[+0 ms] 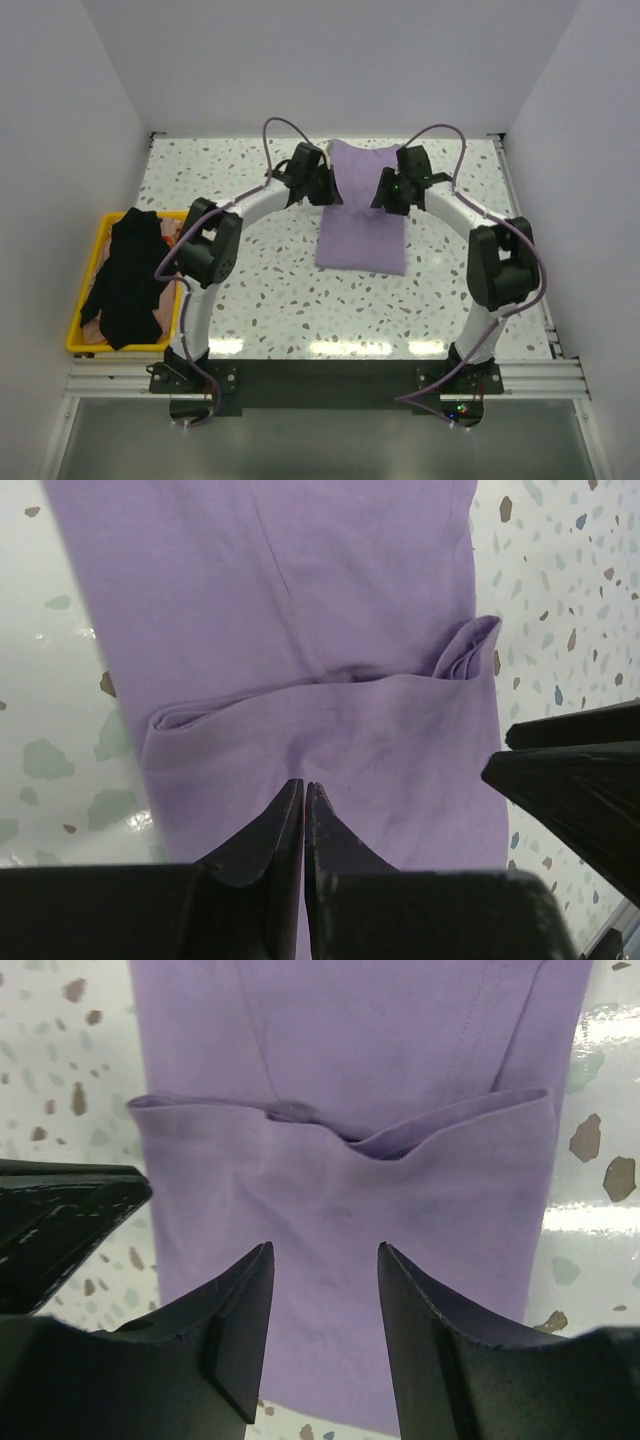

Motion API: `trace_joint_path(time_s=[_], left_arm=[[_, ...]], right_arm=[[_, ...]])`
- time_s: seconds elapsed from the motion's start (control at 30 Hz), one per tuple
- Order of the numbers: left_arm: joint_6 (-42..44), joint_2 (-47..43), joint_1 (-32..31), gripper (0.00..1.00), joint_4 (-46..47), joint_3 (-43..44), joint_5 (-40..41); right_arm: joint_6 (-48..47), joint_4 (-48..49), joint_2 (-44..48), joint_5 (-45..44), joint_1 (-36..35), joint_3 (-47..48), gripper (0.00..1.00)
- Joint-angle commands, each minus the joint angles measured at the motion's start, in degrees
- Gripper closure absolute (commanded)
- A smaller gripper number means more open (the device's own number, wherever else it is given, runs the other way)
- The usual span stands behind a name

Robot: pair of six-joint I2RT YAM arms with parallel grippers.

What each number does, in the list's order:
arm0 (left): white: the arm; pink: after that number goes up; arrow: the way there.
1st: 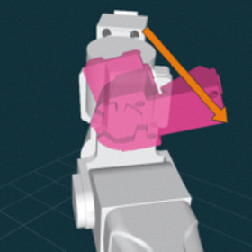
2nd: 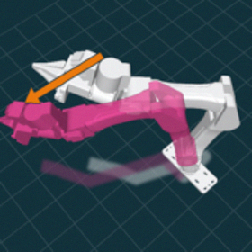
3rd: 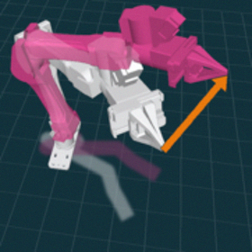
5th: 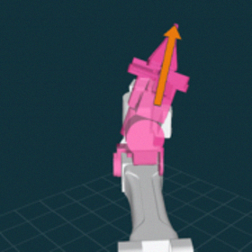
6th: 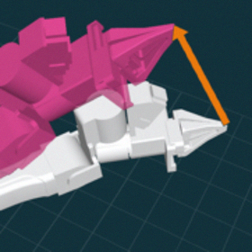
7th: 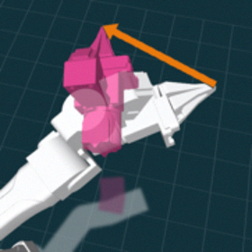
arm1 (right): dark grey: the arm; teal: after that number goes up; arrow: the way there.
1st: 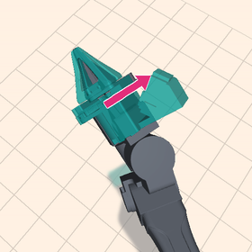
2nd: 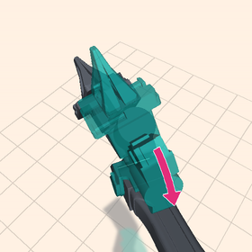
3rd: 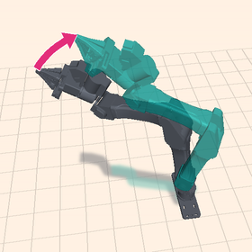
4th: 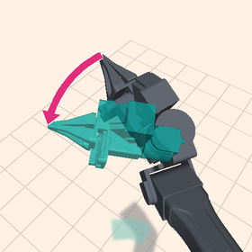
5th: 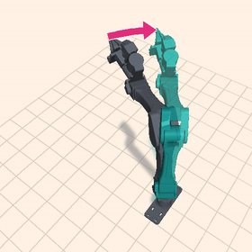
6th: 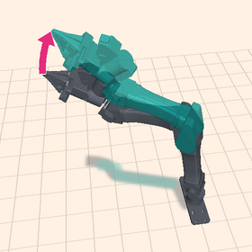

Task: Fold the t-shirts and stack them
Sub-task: Fold the tshirt

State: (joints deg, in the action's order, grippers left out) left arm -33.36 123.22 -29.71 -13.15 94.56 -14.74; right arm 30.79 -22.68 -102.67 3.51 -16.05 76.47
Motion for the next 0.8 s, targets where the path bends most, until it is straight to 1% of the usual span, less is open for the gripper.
trace_joint_path(time_s=[0.0,0.13,0.27,0.4,0.53,0.6,0.7,0.77], left_arm=[[1.19,3.69,0.53,0.92,0.76,4.57,-0.81],[2.51,7.73,1.15,0.92,-1.26,9.05,1.29],[1.81,9.76,3.34,0.92,-1.44,8.45,1.91],[0.85,10.73,4.4,0.92,-1.62,6.69,2.09],[0.06,10.9,4.58,0.94,-0.74,5.02,1.47],[-0.12,10.46,4.58,0.94,-0.48,4.58,1.47],[-0.3,10.2,4.67,0.94,-0.48,4.49,1.47],[-0.3,9.94,4.75,0.94,-0.48,4.49,1.38]], right_arm=[[-2.48,-0.53,-4.98,-1.75,1.11,4.38,0.51],[-2.75,-1.31,-12.09,-1.66,1.9,8.69,0.52],[-0.47,-2.37,-14.57,-0.17,4.19,10.11,0.52],[-0.38,-3.25,-15.01,-0.43,4.98,9.84,0.5],[0.24,-2.29,-14.84,2.02,5.68,8.61,0.48],[0.5,-1.93,-14.49,2.9,5.95,8.26,0.45],[-0.02,-2.19,-13.61,1.68,6.12,8.61,0.4],[-0.9,-3.6,-13.34,-0.68,6.3,9.48,0.4]])
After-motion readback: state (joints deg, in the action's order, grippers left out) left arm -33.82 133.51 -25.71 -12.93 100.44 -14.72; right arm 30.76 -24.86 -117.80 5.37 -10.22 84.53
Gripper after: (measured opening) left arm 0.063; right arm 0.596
